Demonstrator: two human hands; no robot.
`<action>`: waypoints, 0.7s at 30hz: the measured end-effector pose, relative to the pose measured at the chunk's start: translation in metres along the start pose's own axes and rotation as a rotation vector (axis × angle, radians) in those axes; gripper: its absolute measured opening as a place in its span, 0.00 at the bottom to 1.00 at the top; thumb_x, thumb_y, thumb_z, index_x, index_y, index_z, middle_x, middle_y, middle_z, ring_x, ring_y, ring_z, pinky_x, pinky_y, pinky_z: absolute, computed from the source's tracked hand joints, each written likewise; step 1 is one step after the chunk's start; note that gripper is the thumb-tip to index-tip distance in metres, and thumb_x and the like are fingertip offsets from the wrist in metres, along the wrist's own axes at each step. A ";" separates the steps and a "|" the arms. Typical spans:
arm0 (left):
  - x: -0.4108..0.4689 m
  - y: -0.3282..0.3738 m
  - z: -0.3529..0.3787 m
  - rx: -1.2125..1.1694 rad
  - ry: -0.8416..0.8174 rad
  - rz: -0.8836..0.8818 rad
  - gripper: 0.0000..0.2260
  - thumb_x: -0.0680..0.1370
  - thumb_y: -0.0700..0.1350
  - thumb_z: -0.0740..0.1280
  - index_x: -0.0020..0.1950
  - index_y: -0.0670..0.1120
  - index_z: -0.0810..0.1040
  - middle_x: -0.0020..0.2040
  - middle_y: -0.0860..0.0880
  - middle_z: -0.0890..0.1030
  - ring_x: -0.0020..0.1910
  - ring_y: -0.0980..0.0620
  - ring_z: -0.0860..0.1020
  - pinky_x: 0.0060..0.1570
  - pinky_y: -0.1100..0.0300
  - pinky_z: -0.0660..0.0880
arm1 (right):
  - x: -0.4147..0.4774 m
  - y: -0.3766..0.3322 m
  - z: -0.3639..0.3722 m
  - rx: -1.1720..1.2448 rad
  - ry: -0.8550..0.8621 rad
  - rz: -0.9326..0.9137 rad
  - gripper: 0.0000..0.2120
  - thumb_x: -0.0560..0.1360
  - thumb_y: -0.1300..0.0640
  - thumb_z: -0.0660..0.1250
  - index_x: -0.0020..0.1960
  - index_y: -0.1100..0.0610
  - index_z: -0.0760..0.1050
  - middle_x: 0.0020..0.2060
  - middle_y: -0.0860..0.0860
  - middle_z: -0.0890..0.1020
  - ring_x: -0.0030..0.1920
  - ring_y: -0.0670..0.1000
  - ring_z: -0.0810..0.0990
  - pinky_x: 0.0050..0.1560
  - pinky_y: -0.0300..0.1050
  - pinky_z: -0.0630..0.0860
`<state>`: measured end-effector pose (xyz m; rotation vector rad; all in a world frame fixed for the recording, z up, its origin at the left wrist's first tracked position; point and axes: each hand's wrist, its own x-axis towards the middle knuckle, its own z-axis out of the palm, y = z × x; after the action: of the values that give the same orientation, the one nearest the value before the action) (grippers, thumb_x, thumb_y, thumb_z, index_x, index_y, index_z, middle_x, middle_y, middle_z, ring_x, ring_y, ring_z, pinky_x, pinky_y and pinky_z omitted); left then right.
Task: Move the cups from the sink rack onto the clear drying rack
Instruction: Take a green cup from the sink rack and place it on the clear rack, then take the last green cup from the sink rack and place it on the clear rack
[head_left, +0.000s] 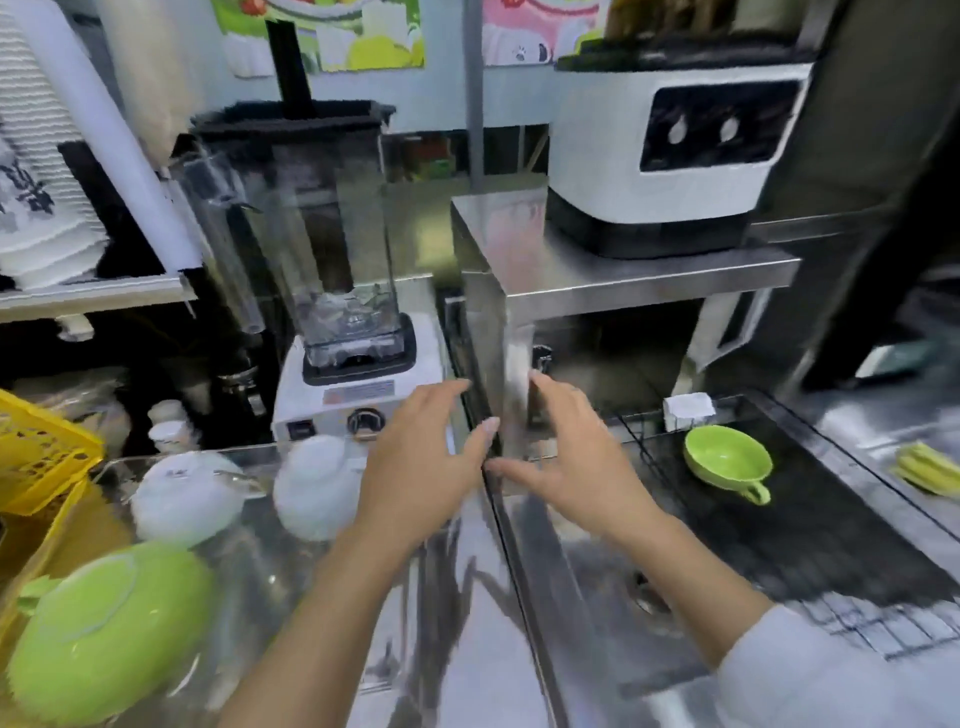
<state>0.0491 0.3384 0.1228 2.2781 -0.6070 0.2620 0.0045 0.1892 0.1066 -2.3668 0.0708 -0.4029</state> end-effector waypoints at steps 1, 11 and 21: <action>0.007 0.011 0.017 0.000 -0.032 0.024 0.21 0.76 0.55 0.62 0.67 0.52 0.67 0.67 0.52 0.70 0.67 0.52 0.67 0.60 0.58 0.65 | -0.001 0.017 -0.011 0.002 0.023 0.048 0.43 0.66 0.42 0.71 0.73 0.49 0.52 0.69 0.50 0.64 0.69 0.50 0.65 0.68 0.51 0.65; 0.060 0.101 0.194 -0.045 -0.335 0.058 0.20 0.75 0.53 0.64 0.65 0.48 0.70 0.63 0.47 0.75 0.63 0.47 0.72 0.62 0.51 0.68 | -0.015 0.187 -0.101 0.039 0.128 0.417 0.40 0.68 0.44 0.70 0.73 0.54 0.55 0.68 0.55 0.65 0.68 0.56 0.66 0.66 0.56 0.66; 0.084 0.117 0.349 -0.164 -0.617 -0.281 0.30 0.73 0.56 0.65 0.68 0.41 0.63 0.65 0.41 0.73 0.63 0.42 0.71 0.63 0.49 0.69 | -0.006 0.316 -0.125 0.186 0.055 0.761 0.40 0.72 0.44 0.67 0.74 0.60 0.50 0.72 0.60 0.62 0.71 0.57 0.63 0.67 0.48 0.63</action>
<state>0.0650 -0.0122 -0.0175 2.2357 -0.5708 -0.6262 -0.0200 -0.1253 -0.0214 -1.9604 0.8846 -0.0920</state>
